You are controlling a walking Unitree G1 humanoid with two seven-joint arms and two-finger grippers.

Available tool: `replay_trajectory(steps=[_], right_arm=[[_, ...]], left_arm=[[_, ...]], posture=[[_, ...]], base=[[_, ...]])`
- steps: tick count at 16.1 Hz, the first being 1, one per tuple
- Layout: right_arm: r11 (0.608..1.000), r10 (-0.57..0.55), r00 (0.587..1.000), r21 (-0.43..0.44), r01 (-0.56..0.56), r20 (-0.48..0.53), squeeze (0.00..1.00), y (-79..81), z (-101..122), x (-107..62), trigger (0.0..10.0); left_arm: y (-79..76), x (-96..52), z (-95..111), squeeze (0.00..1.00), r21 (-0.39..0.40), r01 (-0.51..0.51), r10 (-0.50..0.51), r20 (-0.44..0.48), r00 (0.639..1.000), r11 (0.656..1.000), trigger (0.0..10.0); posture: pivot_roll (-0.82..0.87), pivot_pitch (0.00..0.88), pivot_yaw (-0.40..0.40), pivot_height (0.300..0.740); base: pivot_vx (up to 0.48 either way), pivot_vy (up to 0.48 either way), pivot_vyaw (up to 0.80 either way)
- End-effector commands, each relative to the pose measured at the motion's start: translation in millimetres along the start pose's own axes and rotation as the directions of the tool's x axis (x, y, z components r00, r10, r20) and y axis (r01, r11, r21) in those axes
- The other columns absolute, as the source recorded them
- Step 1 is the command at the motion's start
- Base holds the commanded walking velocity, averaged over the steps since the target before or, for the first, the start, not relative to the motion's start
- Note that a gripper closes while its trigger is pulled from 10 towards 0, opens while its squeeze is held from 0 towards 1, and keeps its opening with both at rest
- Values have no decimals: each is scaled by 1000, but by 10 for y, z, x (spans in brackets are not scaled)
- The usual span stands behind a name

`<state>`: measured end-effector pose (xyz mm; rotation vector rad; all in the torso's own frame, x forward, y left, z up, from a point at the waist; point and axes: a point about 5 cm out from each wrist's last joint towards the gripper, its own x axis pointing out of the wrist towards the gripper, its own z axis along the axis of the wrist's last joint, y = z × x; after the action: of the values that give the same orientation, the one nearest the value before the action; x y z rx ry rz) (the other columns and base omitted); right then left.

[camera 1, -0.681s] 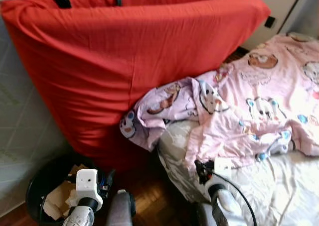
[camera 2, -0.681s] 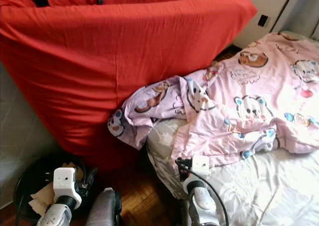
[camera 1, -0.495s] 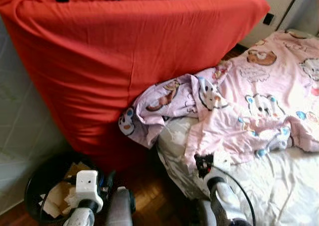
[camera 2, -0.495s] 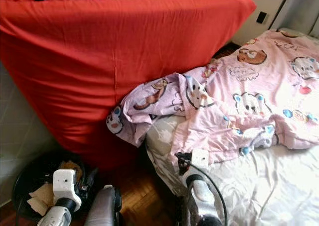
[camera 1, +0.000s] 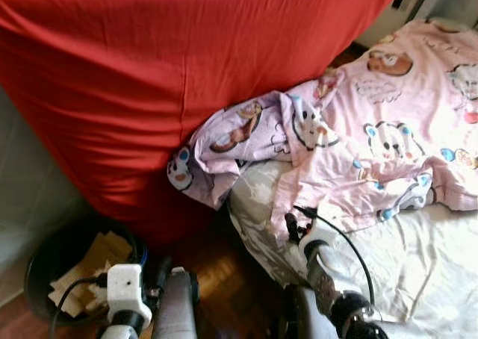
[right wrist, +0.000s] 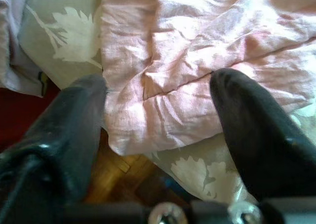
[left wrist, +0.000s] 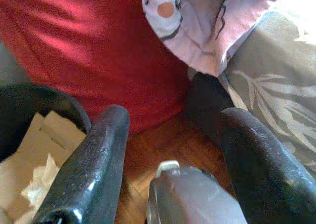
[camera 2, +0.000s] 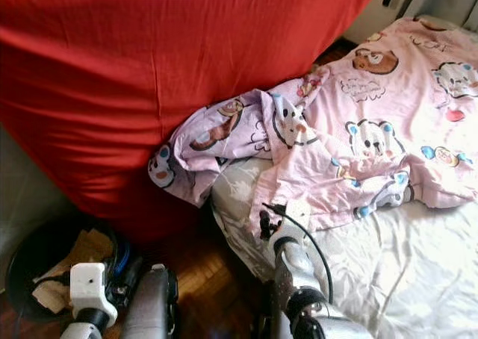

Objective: Clean up the room

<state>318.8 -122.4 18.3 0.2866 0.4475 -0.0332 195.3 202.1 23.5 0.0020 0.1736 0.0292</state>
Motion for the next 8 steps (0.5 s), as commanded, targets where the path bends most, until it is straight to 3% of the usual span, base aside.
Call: replay_trajectory(steps=[1, 2, 3, 4, 8], right_arm=[[999, -6, 999, -35, 5, -31, 1000, 4, -44, -4, 10000], [995, -4, 1000, -105, 2, -23, 859, 14, 0, 10, 10000], [986, -15, 1000, -164, 10, -26, 0, -2, 16, 16, 10000], [979, -36, 999, -202, 29, -34, 0, -28, 28, 22, 10000], [993, -106, 994, -62, 104, -37, 0, -119, 62, 28, 10000]], left_arm=[[-34, -63, -29, 0, -16, 9, -9, -29, 1000, 1000, 10000], [-52, -103, -26, 0, -19, 8, -9, -33, 999, 1000, 10000], [-65, -124, -16, 0, -23, 8, -8, -35, 999, 1000, 10000], [-76, -140, -2, 0, -26, 7, -8, -37, 999, 1000, 10000], [-131, -230, 31, 0, -42, 11, -13, -43, 999, 999, 10000]], posture=[[195, 297, -55, 600], [197, 315, -59, 600], [196, 324, -63, 600], [196, 328, -66, 600], [193, 359, -76, 600]], base=[[0, 0, 0], [0, 0, 0], [0, 0, 0], [0, 0, 0], [0, 0, 0]])
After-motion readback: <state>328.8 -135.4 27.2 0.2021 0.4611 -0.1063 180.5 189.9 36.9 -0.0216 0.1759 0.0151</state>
